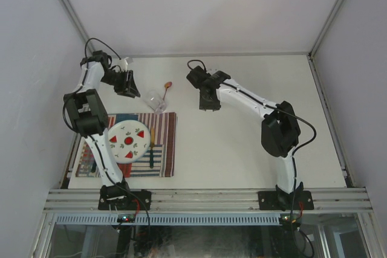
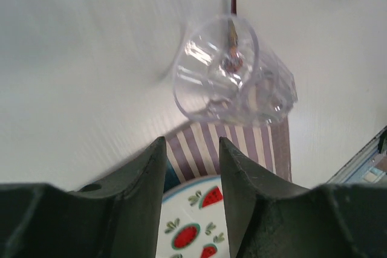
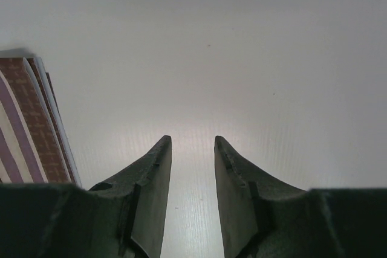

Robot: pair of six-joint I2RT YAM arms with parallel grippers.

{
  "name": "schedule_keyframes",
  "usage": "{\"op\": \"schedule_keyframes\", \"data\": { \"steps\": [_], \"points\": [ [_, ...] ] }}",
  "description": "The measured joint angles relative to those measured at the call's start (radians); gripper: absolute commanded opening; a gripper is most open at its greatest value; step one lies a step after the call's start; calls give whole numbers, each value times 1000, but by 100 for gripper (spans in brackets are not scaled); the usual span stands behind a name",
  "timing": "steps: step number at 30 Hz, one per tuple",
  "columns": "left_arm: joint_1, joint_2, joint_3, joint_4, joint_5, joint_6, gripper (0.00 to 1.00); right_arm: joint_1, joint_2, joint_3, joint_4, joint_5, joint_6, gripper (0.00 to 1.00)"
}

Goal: Set the dinner table for one person

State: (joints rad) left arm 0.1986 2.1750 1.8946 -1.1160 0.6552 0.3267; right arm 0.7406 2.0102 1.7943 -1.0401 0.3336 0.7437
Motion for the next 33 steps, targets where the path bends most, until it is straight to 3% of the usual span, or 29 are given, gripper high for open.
{"op": "schedule_keyframes", "data": {
  "steps": [4,10,33],
  "points": [
    [0,105,120,-1,28,-3,45,14,14,22,-16,10,-11,34],
    [-7,180,145,-35,53,14,45,41,13,-88,-27,10,-7,34],
    [-32,180,232,-94,127,34,45,41,11,-117,-40,2,-3,33]
  ]
}}
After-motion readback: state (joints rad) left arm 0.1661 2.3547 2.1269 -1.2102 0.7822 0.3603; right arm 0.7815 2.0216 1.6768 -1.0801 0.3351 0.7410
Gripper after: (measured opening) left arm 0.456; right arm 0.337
